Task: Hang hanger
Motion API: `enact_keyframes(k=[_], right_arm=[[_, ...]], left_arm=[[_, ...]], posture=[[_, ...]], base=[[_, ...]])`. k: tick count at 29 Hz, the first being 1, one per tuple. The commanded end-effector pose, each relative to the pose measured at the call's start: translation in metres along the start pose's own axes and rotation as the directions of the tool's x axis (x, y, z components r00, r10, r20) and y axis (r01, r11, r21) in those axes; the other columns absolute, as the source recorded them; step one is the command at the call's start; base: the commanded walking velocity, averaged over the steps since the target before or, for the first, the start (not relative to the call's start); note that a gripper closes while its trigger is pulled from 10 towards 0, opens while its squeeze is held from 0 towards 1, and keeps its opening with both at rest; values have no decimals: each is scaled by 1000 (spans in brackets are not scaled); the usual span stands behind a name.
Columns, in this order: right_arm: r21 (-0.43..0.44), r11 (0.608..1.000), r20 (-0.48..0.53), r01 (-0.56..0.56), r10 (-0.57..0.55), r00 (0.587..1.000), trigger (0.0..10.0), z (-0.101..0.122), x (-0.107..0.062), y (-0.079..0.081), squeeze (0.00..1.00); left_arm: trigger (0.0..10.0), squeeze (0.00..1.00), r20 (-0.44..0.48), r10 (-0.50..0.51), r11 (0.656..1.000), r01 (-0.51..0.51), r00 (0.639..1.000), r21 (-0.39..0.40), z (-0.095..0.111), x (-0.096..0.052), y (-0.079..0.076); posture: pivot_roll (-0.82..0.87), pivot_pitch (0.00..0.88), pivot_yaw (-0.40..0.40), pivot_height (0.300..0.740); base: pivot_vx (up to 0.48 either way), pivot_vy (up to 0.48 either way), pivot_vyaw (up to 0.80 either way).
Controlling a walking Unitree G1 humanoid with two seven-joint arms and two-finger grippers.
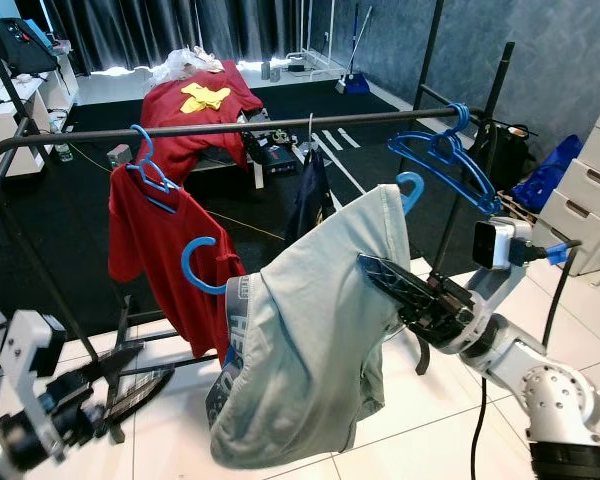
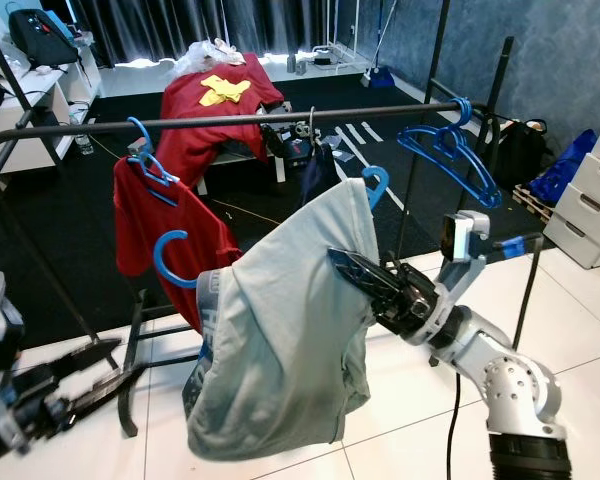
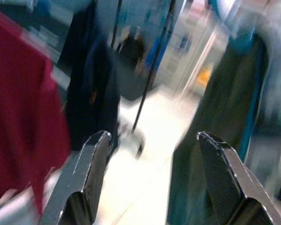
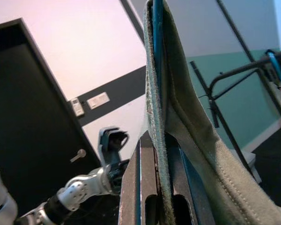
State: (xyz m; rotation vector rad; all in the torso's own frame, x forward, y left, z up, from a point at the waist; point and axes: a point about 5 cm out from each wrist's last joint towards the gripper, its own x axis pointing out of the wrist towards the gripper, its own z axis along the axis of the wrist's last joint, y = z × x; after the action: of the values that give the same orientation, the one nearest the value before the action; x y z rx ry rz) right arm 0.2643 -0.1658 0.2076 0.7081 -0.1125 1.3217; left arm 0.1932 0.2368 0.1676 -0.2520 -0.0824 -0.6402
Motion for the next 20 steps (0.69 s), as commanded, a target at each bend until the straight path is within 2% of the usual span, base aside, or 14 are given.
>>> enact_keyframes(k=[1, 4, 6, 8, 13, 20], right_arm=[[1, 1000, -8, -28, 28, 1000, 0, 1, 1, 4, 0], [5, 999, -17, -34, 34, 999, 0, -1, 0, 6, 0], [6, 999, -18, -35, 35, 999, 0, -1, 0, 6, 0], [6, 999, -18, -35, 35, 999, 0, -1, 0, 6, 0], [15, 999, -23, -40, 41, 999, 0, -3, 0, 7, 0], [19, 999, -30, -46, 46, 998, 0, -4, 0, 8, 0]], left_arm=[[10000, 0, 46, -3, 1000, 4, 999, -18, 3, 0, -1], [10000, 0, 191, -113, 986, 134, 975, -98, 12, 3, -15], [10000, 0, 217, -138, 980, 165, 966, -112, 13, 4, -18], [10000, 0, 217, -138, 980, 165, 966, -112, 13, 4, -18], [10000, 0, 247, -217, 956, 257, 945, -142, 15, 7, -28], [10000, 0, 258, -209, 957, 251, 943, -144, 16, 15, -29]], posture=[[-73, 0, 3, 740], [-77, 0, 6, 740], [-77, 0, 6, 740], [-77, 0, 6, 740], [-75, 0, 8, 740], [-76, 0, 10, 740]], base=[[0, 0, 0], [0, 0, 0], [0, 0, 0], [0, 0, 0], [0, 0, 0], [0, 0, 0]])
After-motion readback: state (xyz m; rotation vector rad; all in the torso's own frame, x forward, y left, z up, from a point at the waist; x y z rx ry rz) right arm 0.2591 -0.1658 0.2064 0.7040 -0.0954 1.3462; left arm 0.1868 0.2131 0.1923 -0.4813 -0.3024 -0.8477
